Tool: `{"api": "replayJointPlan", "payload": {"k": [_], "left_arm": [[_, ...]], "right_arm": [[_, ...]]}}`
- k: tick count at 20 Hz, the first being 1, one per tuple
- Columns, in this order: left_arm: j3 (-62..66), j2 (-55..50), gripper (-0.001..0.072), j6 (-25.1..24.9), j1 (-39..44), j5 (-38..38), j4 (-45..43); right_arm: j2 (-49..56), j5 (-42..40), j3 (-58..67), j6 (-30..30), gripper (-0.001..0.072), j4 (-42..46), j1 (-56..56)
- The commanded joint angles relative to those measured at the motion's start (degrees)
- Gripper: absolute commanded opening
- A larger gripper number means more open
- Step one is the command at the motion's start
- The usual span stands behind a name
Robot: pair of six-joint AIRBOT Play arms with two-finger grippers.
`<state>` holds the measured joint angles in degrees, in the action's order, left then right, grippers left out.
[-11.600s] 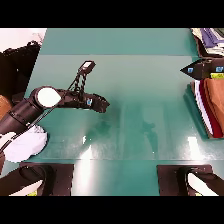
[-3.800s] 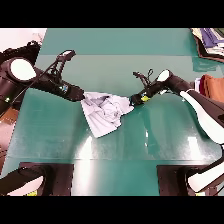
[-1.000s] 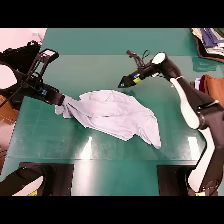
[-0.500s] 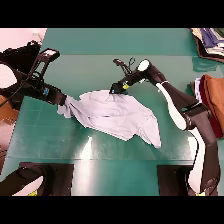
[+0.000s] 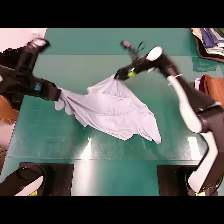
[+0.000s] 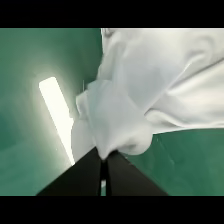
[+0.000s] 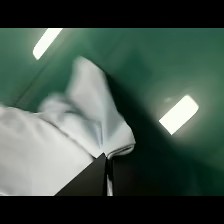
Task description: Fold the shirts.
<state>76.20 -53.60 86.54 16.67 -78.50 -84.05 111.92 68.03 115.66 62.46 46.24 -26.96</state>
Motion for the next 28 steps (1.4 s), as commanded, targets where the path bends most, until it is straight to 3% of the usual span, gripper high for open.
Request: {"api": "replayJointPlan", "payload": {"k": [1, 8, 18, 23, 26, 28], "left_arm": [[9.42, 3.45, 0.0022, 0.48, -0.04, -2.51, -0.59], [30.29, 5.81, 0.0022, 0.5, -0.04, -4.72, 3.67], [42.1, 5.79, 0.0021, 0.66, -0.04, -11.32, 20.11], [27.21, 5.07, 0.0021, 0.5, -0.04, -10.99, 5.14], [8.04, 3.98, 0.002, 0.5, -0.04, -2.78, 1.7], [-2.64, 0.37, 0.002, 0.5, -0.07, 3.87, -0.74]], "right_arm": [[-13.22, 1.29, 0.04, 0.0, 0.0013, 1.95, 6.01], [-39.12, 6.14, 0.02, 0.02, 0.0013, 1.95, 17.4], [-56.94, 9.25, 0.0, 3.06, 0.0013, 1.99, 35.36], [-52.26, 14.23, 0.0, 9.22, 0.0013, 1.84, 37.31], [-41.88, 18.51, 0.0, 12.35, 0.0012, 3.48, 29.55], [-33.57, 19.82, -0.04, 13.35, 0.0013, 10.25, 23.23]]}}
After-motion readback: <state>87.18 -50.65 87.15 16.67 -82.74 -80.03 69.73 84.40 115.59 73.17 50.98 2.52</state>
